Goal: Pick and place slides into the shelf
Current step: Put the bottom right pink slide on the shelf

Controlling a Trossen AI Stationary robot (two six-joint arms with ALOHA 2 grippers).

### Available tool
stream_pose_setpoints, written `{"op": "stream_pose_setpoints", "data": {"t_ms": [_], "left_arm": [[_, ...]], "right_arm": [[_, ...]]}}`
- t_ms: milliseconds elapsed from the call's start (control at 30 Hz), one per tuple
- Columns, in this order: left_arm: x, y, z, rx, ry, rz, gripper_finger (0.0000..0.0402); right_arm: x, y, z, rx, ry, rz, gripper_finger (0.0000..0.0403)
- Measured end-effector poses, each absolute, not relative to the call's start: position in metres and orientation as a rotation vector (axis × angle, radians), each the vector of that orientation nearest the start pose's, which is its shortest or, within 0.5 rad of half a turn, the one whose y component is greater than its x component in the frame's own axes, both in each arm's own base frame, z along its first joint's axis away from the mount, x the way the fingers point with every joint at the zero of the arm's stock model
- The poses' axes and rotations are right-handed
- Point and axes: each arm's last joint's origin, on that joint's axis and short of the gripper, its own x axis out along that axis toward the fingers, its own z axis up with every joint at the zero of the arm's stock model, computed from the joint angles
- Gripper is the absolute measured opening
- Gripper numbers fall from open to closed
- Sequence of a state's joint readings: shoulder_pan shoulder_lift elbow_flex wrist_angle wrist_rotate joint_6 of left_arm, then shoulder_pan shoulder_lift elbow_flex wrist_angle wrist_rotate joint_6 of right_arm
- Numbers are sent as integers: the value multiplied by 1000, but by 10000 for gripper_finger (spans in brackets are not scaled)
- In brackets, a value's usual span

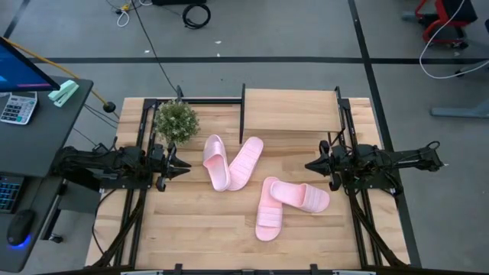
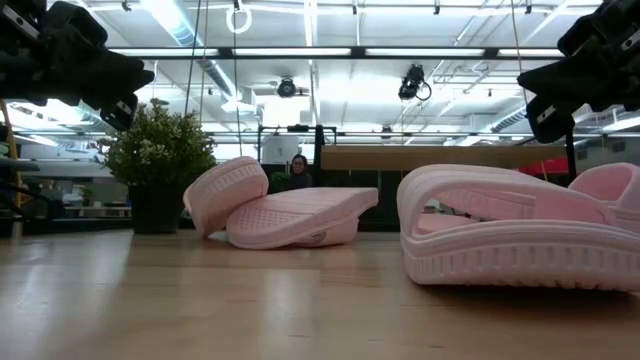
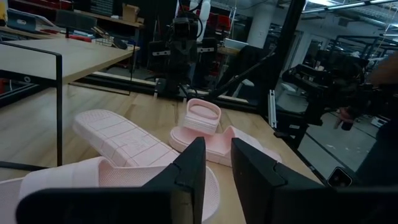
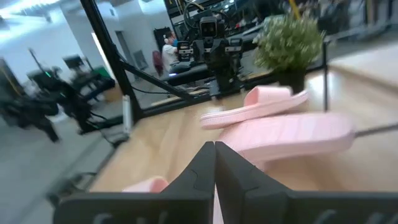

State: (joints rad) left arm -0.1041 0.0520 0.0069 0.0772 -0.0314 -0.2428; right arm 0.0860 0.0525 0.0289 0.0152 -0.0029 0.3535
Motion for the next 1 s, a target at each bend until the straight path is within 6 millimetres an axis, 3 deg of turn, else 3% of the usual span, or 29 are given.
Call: {"op": "stream_pose_setpoints", "data": {"t_ms": [367, 800, 1000], "left_arm": [[100, -10, 169, -244, -23, -76, 89], [100, -10, 169, -245, -24, -77, 85], [100, -10, 169, -241, -24, -76, 91]], "right_arm": [[99, 12, 171, 626, 60, 183, 14], [99, 12, 172, 610, 57, 206, 30], [99, 11, 172, 769, 55, 156, 24]]}}
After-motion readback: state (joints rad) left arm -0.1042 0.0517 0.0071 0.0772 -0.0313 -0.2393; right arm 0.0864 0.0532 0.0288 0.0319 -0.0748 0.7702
